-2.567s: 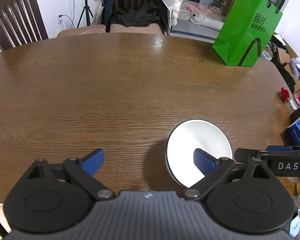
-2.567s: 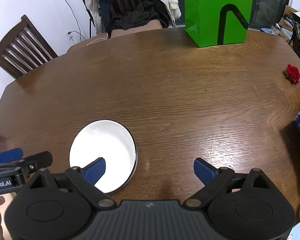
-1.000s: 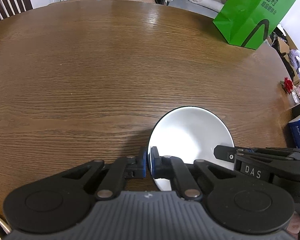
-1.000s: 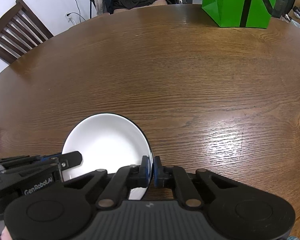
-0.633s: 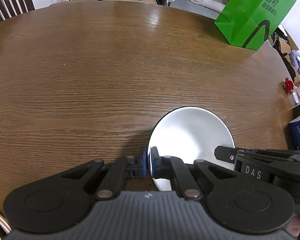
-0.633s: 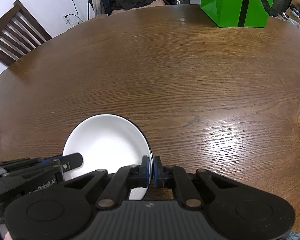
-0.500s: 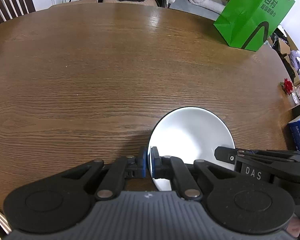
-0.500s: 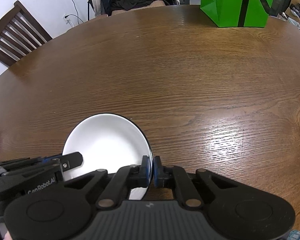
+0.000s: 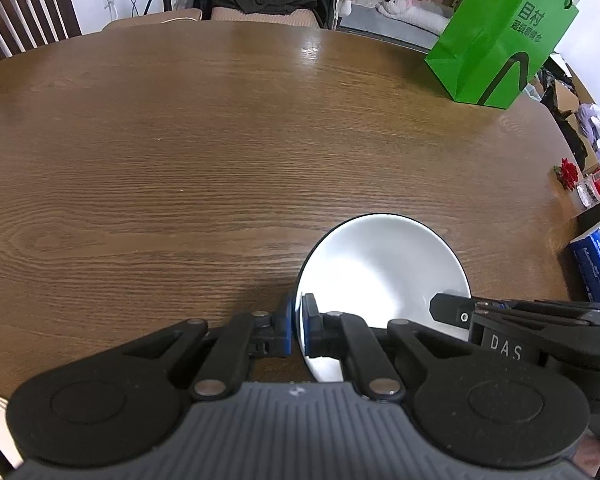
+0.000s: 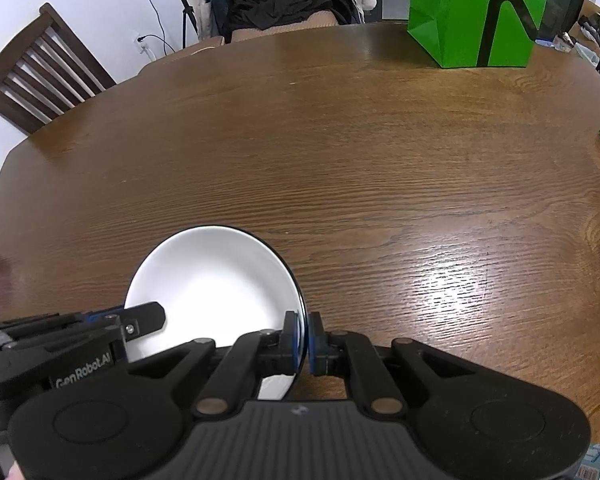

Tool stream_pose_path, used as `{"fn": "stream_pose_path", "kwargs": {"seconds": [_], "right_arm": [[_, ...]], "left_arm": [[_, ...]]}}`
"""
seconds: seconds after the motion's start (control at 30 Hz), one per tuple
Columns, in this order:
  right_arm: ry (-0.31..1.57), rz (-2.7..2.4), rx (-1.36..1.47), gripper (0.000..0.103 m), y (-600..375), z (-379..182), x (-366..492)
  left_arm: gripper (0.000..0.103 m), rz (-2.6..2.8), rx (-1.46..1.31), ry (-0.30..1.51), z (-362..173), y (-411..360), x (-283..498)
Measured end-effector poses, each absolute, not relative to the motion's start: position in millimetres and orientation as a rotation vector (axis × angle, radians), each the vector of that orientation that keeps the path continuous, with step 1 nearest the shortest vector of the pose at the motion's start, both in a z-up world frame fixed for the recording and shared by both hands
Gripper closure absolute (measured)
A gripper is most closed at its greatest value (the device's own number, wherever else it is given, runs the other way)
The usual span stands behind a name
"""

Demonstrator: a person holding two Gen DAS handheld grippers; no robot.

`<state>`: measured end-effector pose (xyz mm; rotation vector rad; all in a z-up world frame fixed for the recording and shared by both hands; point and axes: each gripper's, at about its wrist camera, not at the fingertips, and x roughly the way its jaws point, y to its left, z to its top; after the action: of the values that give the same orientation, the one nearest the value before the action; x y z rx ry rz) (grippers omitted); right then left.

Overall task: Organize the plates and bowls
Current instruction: 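Lift the white bowl with both grippers and carry it across the table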

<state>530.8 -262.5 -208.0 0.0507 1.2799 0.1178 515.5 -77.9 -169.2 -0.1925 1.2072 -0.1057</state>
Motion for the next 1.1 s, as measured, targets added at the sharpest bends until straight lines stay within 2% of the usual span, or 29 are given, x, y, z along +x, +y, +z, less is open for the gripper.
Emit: {"fn": "stream_pose_path", "kwargs": {"seconds": [1.1], "right_arm": [[1.212,0.106,0.043,0.098,-209,-159,441]], "left_arm": [[0.097,-0.109,-0.195,1.138,-123,-34,427]]}}
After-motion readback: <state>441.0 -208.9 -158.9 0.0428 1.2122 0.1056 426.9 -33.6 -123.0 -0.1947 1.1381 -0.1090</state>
